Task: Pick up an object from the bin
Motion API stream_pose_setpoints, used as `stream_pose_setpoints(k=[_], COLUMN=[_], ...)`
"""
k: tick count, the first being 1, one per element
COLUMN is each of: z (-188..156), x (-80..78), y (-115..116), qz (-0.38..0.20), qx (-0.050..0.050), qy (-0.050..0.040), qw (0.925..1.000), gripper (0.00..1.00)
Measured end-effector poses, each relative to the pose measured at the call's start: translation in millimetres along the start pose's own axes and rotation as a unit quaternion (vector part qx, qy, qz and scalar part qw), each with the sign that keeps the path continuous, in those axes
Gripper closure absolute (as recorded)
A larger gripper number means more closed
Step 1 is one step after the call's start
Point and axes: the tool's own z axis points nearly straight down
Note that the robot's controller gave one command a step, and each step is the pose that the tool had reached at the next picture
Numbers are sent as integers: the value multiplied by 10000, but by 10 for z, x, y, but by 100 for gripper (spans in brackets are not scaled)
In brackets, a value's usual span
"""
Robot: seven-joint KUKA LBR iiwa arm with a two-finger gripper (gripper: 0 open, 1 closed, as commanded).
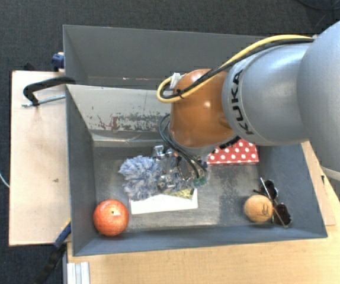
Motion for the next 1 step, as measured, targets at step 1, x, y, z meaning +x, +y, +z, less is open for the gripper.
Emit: stream_pose_setpoints(k=[1], z=[-211], x=[-18], y=[0], qz=[0], qx=[1], qy=[-38], qw=[10000], gripper=[100])
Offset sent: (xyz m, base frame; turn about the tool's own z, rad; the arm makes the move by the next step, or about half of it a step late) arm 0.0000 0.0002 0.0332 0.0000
